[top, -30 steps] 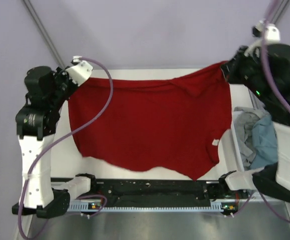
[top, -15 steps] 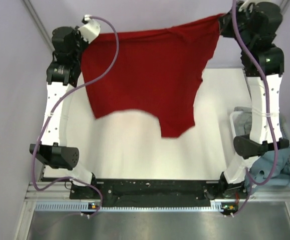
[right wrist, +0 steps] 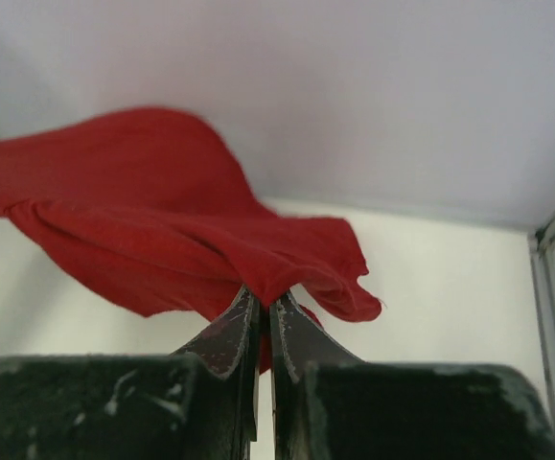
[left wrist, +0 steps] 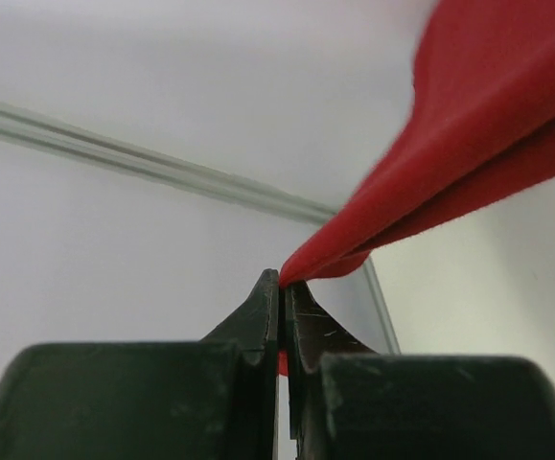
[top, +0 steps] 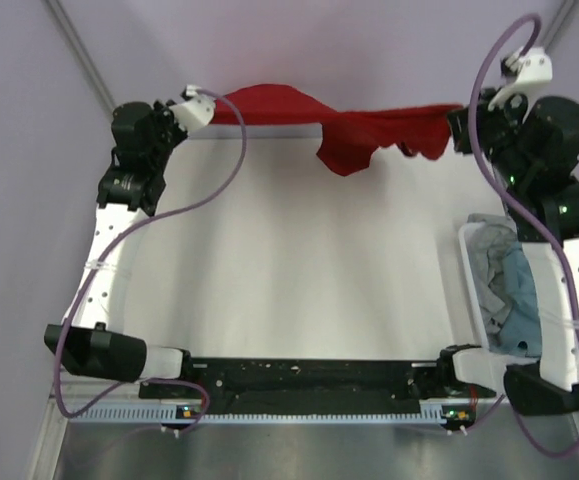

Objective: Fold and stack the t-shirts
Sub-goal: Flatten out the tshirt, then grap the side of the flattened tshirt closest away from the robot with both arms, then fold the flattened tshirt in 1/3 of the way

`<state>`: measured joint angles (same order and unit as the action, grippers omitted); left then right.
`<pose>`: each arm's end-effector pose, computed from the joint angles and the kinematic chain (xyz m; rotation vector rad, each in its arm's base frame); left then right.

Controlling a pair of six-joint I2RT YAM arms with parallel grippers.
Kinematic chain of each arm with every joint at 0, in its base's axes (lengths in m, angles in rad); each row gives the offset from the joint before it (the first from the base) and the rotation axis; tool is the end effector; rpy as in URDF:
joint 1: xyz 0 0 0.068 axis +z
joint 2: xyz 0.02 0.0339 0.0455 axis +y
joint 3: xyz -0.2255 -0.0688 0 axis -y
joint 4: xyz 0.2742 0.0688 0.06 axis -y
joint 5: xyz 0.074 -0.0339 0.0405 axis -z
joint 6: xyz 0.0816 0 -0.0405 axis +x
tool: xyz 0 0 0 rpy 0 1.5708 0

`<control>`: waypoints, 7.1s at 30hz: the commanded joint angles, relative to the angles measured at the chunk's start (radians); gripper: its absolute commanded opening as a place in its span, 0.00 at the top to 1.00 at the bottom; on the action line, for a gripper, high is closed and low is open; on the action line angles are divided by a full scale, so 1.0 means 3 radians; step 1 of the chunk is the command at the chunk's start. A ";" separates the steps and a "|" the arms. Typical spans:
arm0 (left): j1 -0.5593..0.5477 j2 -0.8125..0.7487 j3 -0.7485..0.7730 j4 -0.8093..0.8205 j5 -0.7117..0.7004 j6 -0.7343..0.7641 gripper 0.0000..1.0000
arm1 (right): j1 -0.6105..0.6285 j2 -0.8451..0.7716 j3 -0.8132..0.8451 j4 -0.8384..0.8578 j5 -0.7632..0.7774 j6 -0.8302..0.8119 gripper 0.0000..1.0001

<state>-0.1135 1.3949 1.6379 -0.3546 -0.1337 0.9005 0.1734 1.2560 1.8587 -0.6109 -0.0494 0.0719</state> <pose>0.3849 -0.0329 0.4425 0.7485 1.5606 0.6992 0.2924 0.0553 0.5315 -0.1191 1.5792 0.2309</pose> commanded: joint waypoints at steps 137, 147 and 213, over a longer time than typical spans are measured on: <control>0.0220 0.0504 -0.2468 -0.0322 0.0482 0.0455 0.43 | -0.0061 0.0399 -0.3475 0.0180 0.0175 0.1207 0.53; 0.0225 0.0653 -0.2550 -0.0214 0.0303 0.0266 1.00 | -0.0537 0.0427 -0.3711 0.0365 -0.0025 0.1299 1.00; -0.2546 0.1589 -0.1195 -0.0040 0.1386 0.0481 0.58 | -0.0005 0.1310 -0.2857 0.0773 -0.0960 0.0399 0.64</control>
<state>-0.8757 1.8713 1.2652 -0.4332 0.2985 1.0206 0.1478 1.6341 0.9714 -0.4473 -0.3012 0.1978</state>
